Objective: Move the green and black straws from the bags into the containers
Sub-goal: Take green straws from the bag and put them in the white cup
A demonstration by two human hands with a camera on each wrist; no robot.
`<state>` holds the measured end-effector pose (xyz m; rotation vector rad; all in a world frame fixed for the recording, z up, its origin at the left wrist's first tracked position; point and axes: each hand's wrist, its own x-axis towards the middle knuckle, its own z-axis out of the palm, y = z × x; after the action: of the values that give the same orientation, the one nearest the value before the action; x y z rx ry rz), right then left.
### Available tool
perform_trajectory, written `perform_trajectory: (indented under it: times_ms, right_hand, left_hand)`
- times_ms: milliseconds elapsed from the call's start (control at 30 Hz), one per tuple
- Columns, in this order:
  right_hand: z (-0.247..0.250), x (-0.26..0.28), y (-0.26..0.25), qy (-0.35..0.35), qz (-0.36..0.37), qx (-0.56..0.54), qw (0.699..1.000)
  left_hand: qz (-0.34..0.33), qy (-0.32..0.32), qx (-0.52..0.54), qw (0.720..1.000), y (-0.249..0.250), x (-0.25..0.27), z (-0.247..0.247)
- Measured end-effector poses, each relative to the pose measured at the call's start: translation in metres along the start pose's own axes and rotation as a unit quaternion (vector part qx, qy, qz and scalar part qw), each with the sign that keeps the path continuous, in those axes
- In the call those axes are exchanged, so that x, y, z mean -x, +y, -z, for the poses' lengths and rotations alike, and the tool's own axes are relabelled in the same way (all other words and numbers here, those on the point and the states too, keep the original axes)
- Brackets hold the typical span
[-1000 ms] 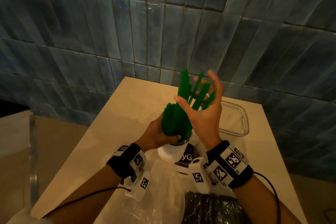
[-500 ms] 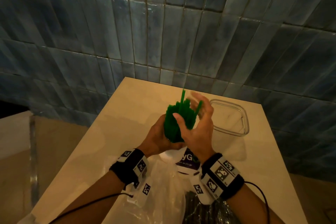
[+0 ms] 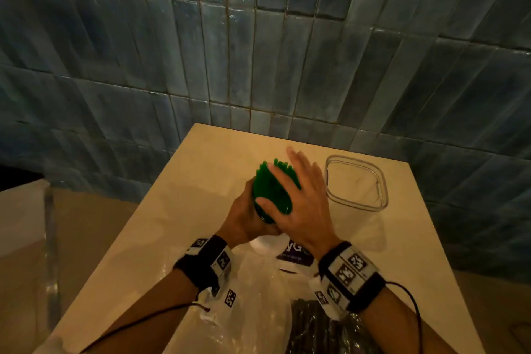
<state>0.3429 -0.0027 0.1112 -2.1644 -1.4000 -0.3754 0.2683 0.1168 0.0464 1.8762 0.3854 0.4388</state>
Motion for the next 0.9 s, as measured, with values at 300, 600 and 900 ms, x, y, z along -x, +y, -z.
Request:
perform_trajectory:
  times_ms: [300,600,900]
  right_hand:
    - [0.018,-0.048,-0.009,-0.151,-0.128,-0.043,0.979]
    - [0.019,-0.046,0.0,-0.26,-0.057,0.072,0.961]
    - [0.044,0.06,-0.026,0.011,-0.203,-0.237,0.95]
  left_hand:
    - [0.055,0.029,-0.046,0.997,0.003,-0.006,0.002]
    - [0.076,0.009,-0.059,0.995,0.002,-0.01,0.002]
    - [0.124,-0.011,-0.142,0.982,0.003,0.031,0.042]
